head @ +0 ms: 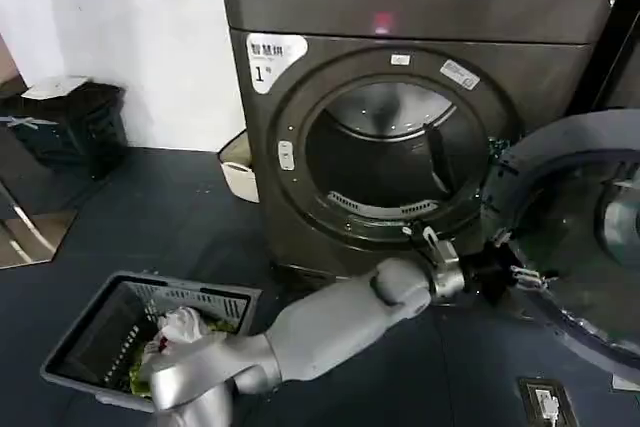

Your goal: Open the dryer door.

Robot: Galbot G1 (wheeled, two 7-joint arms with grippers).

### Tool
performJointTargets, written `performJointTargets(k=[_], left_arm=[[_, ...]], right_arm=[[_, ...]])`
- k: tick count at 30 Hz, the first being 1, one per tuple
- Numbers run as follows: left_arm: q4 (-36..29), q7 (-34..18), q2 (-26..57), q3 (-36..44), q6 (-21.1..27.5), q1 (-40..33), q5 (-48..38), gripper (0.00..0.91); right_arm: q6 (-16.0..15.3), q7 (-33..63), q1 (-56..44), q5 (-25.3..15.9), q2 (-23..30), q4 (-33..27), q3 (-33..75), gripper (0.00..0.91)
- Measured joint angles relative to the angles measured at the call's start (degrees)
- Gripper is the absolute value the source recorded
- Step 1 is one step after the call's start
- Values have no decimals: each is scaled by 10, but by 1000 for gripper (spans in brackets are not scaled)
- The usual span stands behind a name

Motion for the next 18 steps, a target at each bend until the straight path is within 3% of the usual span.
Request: performJointTargets(k=[14,18], left_arm=[[-27,21,0,9,-24,6,-21,907],[-51,-13,0,23,-60,9,-47,907]], right_arm=[[2,-1,-5,1,1,2,3,907],[2,-1,-7,1,1,3,3,907]])
